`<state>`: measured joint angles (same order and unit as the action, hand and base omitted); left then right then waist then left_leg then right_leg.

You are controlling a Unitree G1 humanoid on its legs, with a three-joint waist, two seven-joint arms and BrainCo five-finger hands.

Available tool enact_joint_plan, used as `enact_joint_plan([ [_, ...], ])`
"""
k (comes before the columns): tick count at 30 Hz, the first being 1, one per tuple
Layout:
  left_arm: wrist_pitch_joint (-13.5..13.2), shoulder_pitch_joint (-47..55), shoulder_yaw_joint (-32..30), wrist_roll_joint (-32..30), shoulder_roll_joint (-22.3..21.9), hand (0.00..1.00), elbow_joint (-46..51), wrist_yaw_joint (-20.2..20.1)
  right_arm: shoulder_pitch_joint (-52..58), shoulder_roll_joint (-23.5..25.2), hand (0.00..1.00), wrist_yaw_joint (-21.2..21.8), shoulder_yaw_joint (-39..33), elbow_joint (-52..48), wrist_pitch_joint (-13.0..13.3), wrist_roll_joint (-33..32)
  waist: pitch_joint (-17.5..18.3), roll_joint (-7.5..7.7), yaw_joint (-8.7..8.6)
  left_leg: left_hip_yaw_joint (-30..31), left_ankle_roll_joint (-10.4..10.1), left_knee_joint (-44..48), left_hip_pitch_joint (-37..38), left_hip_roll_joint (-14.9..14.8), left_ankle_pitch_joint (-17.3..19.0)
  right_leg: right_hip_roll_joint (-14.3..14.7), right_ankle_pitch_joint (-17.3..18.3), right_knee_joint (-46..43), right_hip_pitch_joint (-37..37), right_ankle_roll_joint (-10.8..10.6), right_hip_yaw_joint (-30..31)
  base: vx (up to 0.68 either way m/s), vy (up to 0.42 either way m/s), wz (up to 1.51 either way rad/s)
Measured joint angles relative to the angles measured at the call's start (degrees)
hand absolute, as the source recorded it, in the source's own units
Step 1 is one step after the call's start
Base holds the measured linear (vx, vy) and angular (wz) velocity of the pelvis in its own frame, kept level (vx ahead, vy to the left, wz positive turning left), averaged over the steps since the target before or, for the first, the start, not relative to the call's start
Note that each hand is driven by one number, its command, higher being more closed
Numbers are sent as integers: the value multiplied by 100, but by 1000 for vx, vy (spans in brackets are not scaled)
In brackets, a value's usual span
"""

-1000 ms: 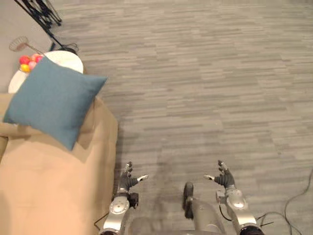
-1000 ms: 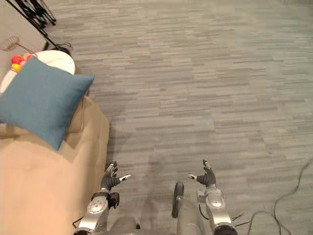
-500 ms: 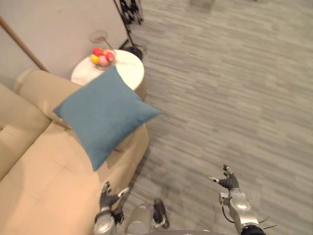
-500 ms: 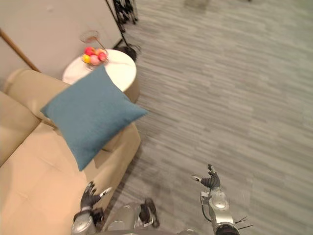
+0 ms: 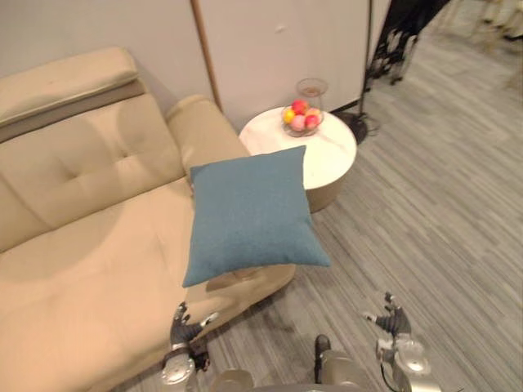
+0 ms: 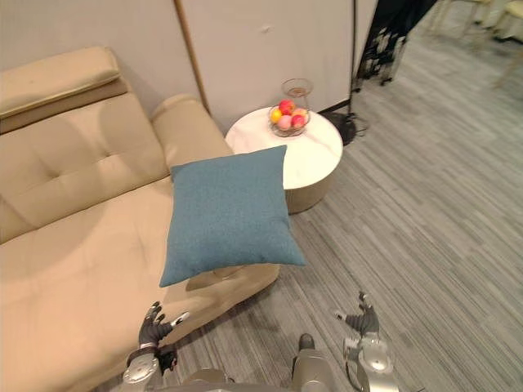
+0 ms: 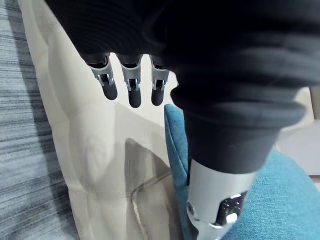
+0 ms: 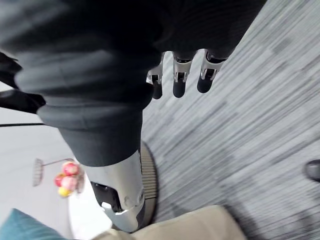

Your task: Pick up cushions and gather them together orderly.

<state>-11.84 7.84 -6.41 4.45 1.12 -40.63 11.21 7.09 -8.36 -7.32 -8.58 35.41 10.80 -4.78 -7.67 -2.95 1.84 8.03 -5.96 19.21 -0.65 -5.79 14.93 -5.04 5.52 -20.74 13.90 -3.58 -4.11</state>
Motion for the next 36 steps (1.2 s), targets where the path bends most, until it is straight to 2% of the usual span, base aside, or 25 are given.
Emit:
enact_joint_plan([
  [1,-5,-49,20,-10,-6,0,95,-1,8,63,0,-1,-2,-86,0,-41,-26,38,-58,-394,-125,193,-110,-163,-87,-10,43,121,-186,82,-251,178,-257,122],
  [2,-8,-70,56,-10,2,0,172,2,-1,57,0,-3,-13,-99,9,-64,-14,18,-91,-998,-73,473,-268,-356,-159,-9,77,265,-424,138,-528,157,-233,116],
  [4,-11,-70,247,-15,44,0,193,-1,10,115,0,-6,-56,-82,10,-185,-28,105,-93,-1780,56,564,-342,-556,-217,-65,65,551,-750,153,-811,95,-129,90],
  [5,-4,-112,381,-23,44,0,192,-6,3,96,0,-18,-123,-86,23,-202,-21,104,-97,-2238,150,296,-367,-603,-331,-123,60,606,-788,144,-959,58,-47,73],
  [6,-1,-136,418,-40,46,0,191,-8,-6,45,0,-16,-185,-73,17,-207,-9,76,-98,-2366,149,153,-361,-583,-373,-141,42,626,-769,113,-1000,36,21,77],
  [7,2,-220,429,-58,139,0,193,-2,-7,46,0,-18,-221,-71,11,-213,34,47,-91,-2398,150,-148,-368,-487,-459,-171,-72,870,-766,38,-1070,9,61,53],
  [10,17,-250,438,-63,387,0,191,1,-69,85,0,-18,-223,-78,7,-211,33,114,-74,-2386,159,-381,-415,-386,-597,-192,-306,1186,-793,42,-1154,-12,57,22],
  [14,11,-190,422,-68,638,0,225,0,-121,82,0,-18,-301,-197,7,-190,40,123,-77,-2504,174,-854,-71,-197,-887,-217,-614,1640,-1098,17,-1066,-28,20,-3],
  [17,6,-158,408,-76,715,0,311,-9,-222,69,0,-14,-301,-307,12,-182,43,126,-88,-2558,172,-1040,-44,-201,-937,-187,-720,1780,-1055,11,-995,-88,4,-15],
  [23,11,-425,402,-83,1036,0,289,-111,-727,-121,0,4,-69,-215,8,-196,35,163,-89,-2665,176,-1596,-117,-190,-1302,-57,-1036,2109,-812,114,-880,-151,-47,-11],
  [27,10,-1188,404,-78,1396,0,-13,-111,-1449,-155,0,7,280,86,2,-296,-58,296,-86,-2724,152,-1746,-508,-199,-1528,8,-1256,2284,-392,124,-809,-189,-64,-11],
  [31,17,-2466,486,-64,1807,0,-541,-108,-2522,-148,0,11,904,223,-2,-441,-297,528,-68,-2861,141,-1721,-1130,-225,-1680,59,-1590,2432,253,141,-581,-165,-74,-21],
  [36,12,-4069,712,-26,2098,0,-938,30,-3649,-143,0,-30,1204,601,-6,-617,-702,579,-71,-2815,156,-1423,-1602,-277,-1755,73,-1844,2488,564,240,-546,-65,-1,-1],
])
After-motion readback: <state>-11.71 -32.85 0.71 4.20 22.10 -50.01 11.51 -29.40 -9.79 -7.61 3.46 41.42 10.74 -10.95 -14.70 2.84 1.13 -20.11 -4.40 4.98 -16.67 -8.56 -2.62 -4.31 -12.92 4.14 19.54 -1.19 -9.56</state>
